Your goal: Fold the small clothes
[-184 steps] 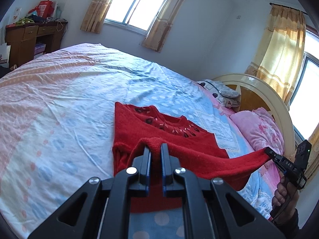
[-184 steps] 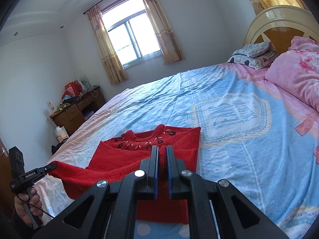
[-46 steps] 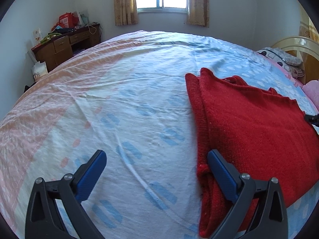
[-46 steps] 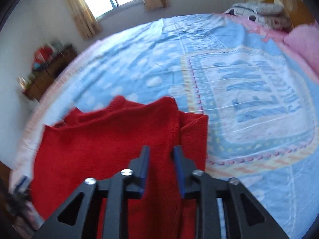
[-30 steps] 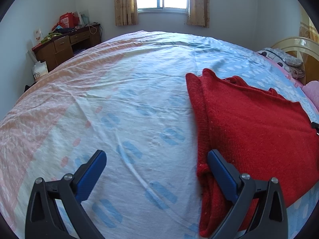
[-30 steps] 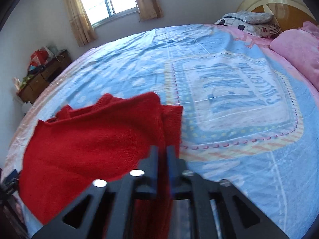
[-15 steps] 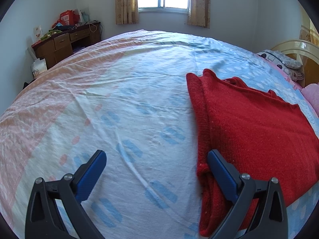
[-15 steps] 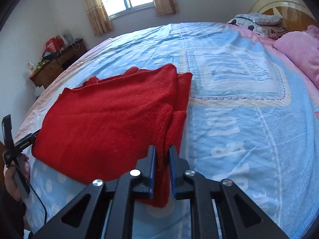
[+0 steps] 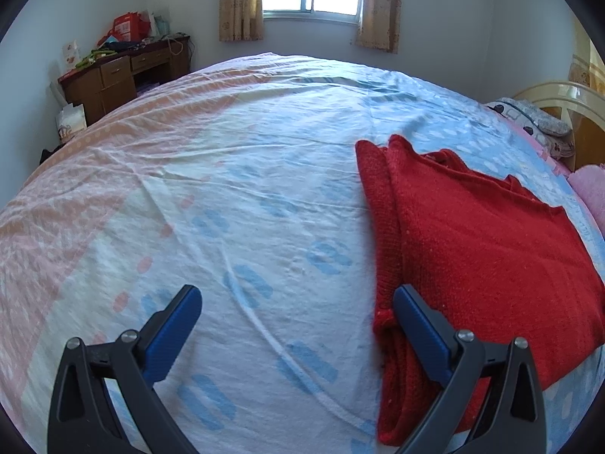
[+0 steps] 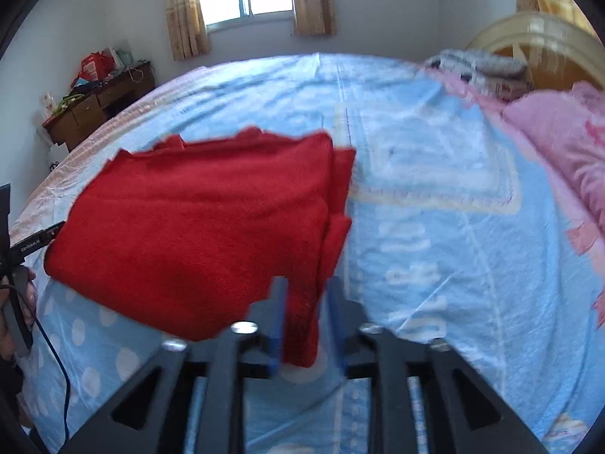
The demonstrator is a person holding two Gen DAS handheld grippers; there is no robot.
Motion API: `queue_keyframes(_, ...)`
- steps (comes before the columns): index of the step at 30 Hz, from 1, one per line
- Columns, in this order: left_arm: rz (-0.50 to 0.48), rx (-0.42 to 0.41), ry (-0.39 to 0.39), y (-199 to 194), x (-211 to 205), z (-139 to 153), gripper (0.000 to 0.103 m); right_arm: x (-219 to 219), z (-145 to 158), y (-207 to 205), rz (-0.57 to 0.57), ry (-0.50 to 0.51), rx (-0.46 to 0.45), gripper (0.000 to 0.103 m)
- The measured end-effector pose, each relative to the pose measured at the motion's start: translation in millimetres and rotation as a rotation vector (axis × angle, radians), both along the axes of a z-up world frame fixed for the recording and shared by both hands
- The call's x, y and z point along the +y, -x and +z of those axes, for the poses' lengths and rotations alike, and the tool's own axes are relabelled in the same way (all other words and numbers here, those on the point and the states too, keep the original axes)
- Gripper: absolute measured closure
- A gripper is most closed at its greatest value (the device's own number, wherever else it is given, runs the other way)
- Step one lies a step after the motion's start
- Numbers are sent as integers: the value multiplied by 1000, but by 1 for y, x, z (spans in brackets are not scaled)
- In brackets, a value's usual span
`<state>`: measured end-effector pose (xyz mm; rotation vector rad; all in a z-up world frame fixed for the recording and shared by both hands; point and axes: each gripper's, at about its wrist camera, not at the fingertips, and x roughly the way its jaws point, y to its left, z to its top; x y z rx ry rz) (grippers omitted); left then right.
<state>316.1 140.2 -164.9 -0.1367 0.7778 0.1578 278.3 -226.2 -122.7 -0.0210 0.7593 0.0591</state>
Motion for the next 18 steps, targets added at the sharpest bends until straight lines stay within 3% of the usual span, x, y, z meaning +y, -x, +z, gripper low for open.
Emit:
queue_keyframes(1,-10,-7,-14,1,-1,3,0,6,7,2,10,8,-27,57)
queue_keyframes(6,-59,-30,-43,-2,-2,15,0,50,19,-4,124,10,-68,56)
queue_keyframes(13,-101,-8,-54,-8,3,16,0,150,-13,-8,375,178,-61,55)
queue_keyframes(18,-122,-5,-44,-7,9,15,0,192,-36,3,479,291,-63,55)
